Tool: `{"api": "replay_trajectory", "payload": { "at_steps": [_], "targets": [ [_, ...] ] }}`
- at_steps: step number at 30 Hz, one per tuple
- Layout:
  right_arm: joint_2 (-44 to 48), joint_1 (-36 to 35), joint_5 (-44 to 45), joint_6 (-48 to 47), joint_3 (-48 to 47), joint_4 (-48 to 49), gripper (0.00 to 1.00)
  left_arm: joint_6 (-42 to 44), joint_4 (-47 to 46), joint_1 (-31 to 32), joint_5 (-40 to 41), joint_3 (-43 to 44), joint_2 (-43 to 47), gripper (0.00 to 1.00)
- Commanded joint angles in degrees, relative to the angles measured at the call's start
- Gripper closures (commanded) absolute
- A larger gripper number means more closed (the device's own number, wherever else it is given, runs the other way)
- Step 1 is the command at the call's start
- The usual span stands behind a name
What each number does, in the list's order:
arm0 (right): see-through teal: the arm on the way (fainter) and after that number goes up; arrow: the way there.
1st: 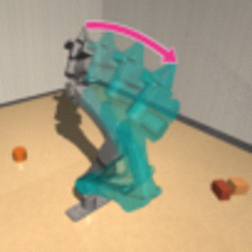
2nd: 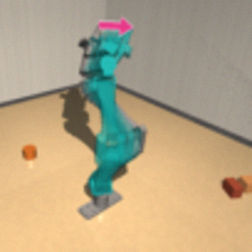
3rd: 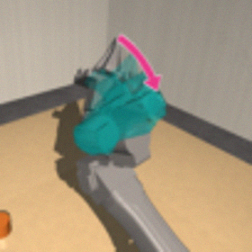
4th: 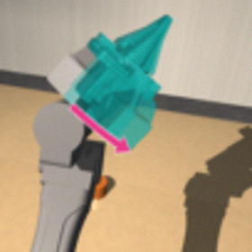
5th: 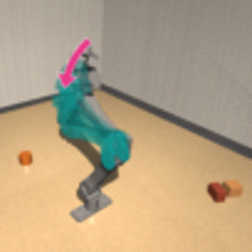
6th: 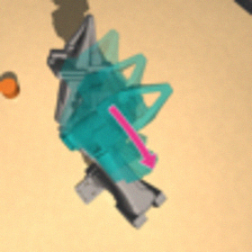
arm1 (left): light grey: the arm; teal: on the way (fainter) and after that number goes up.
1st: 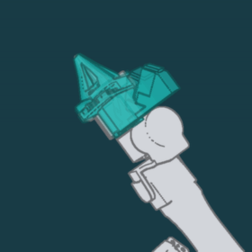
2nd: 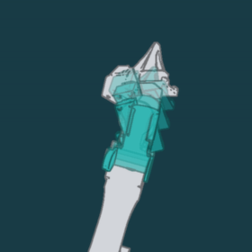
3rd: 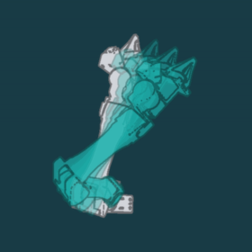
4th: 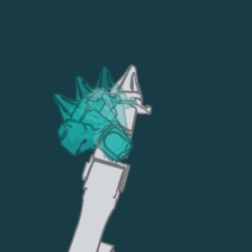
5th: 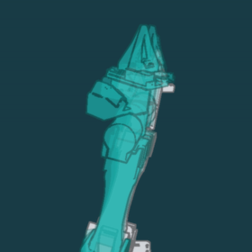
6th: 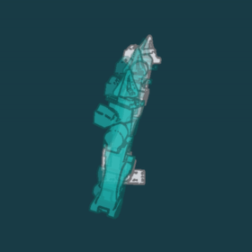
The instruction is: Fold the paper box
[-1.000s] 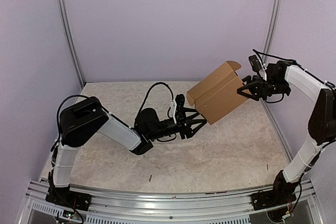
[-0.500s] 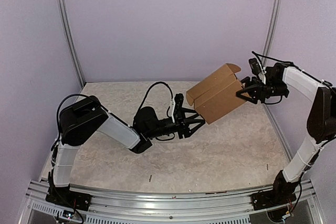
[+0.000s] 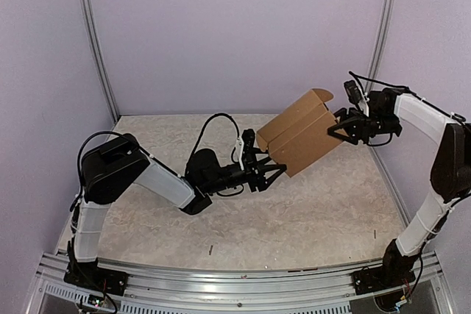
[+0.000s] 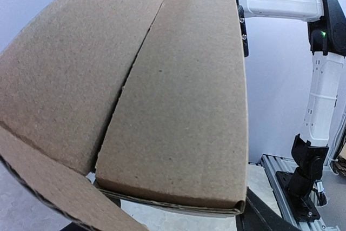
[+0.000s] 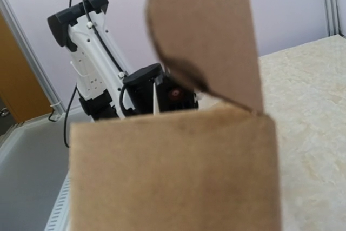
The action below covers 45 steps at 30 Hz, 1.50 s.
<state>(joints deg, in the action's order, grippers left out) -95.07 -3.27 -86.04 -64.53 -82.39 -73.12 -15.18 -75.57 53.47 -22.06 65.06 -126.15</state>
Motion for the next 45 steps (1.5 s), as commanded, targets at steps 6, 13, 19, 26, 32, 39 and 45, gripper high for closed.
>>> {"api": "replay_trajectory", "payload": {
  "at_steps": [6,13,19,26,32,39,45],
  "targets": [
    [1.7,-1.2,-6.6,6.0,0.6,2.2,0.48,2.9,-14.9,-0.9,-1.9,-1.2,4.2,0.33],
    [0.9,-1.2,-6.2,4.0,2.4,2.1,0.47,0.8,-14.2,-0.9,-7.3,0.1,3.9,0.53],
    [-1.1,-1.2,-3.2,-4.4,2.4,-3.9,0.35,3.5,-12.8,-1.8,-4.9,-5.5,7.4,0.59],
    [-5.3,1.0,4.2,-10.1,-0.9,-8.8,0.0,11.0,-2.8,-2.5,-4.4,-13.9,14.9,0.6],
    [-2.6,2.7,13.8,-12.4,-4.1,-8.7,0.0,17.7,8.3,-2.2,-1.4,-20.5,19.8,0.61],
    [3.5,2.7,18.9,-11.2,0.1,-2.2,0.0,22.4,14.7,-1.8,0.9,-25.7,22.4,0.62],
    [1.8,-7.0,31.5,-10.2,1.8,0.7,0.0,24.3,15.3,-0.1,0.9,-25.8,17.4,0.64]
  ]
}}
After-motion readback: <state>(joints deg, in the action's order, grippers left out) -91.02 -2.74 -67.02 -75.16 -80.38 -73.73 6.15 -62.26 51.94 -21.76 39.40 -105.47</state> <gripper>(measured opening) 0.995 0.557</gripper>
